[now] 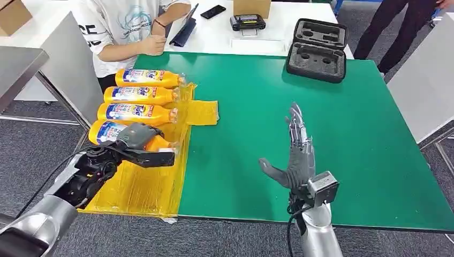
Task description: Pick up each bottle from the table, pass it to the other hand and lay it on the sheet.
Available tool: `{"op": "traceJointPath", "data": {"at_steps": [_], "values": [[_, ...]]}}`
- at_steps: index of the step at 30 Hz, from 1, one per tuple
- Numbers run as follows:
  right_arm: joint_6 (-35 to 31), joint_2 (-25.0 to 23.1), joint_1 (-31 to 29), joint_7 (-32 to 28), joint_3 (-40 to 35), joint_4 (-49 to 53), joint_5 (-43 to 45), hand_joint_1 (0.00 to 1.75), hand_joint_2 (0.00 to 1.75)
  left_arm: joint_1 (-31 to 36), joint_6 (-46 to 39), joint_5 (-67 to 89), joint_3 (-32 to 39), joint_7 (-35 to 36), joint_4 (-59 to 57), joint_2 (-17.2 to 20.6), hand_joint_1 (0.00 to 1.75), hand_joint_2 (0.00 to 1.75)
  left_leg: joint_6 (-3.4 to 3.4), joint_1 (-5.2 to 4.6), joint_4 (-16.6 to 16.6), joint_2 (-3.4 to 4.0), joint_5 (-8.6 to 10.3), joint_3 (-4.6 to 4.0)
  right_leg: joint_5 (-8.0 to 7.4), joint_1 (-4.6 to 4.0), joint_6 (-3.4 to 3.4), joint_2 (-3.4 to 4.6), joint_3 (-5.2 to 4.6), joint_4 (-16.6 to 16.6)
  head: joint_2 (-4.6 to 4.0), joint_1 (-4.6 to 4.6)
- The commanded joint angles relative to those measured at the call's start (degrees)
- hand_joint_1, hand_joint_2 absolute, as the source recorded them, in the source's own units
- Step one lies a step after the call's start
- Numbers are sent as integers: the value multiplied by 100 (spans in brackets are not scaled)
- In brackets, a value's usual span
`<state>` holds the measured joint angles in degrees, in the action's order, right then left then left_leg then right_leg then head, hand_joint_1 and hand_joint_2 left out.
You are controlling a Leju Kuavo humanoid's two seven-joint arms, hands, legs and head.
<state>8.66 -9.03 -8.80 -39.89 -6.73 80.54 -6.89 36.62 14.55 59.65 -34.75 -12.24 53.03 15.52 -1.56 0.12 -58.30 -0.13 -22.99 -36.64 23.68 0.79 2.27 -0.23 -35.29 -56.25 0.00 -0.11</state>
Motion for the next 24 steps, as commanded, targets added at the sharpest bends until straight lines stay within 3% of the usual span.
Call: {"op": "traceJointPath", "data": {"at_steps": [1, 5, 6, 11, 24], "values": [[-186, 144, -258, -11, -77, -374, -33, 0, 175, 743, 770, -792, -799, -260, -515, 543, 175, 175, 8, 8, -3, 6, -10, 17, 6, -9, -9, 7, 17, 0, 0, 0], [-269, 142, -286, -11, -167, -527, -44, 0, 175, 676, 730, -908, -788, -193, -656, 539, 175, 175, 15, 11, 3, 20, -24, 55, 16, -12, -18, 21, 50, 3, 0, -2], [-282, 135, -287, -11, -186, -558, -61, 0, 175, 660, 717, -910, -794, -168, -708, 517, 175, 175, 8, 7, 1, 9, -12, 27, 8, -7, -9, 9, 25, 3, 0, -4], [-339, 126, -218, -11, -218, -571, -62, 0, 175, 568, 575, -943, -764, -78, -962, 446, 175, 175, 10, 10, 3, 9, -20, 47, 15, -9, -13, 8, 47, 7, 0, 0], [-423, 134, -270, -11, -203, -799, -173, 0, 175, 786, 287, -847, -870, 27, -2100, -156, 175, 175, 8, 7, 4, -12, -10, 31, 13, -7, -9, -14, 38, 8, 0, -2]]}}
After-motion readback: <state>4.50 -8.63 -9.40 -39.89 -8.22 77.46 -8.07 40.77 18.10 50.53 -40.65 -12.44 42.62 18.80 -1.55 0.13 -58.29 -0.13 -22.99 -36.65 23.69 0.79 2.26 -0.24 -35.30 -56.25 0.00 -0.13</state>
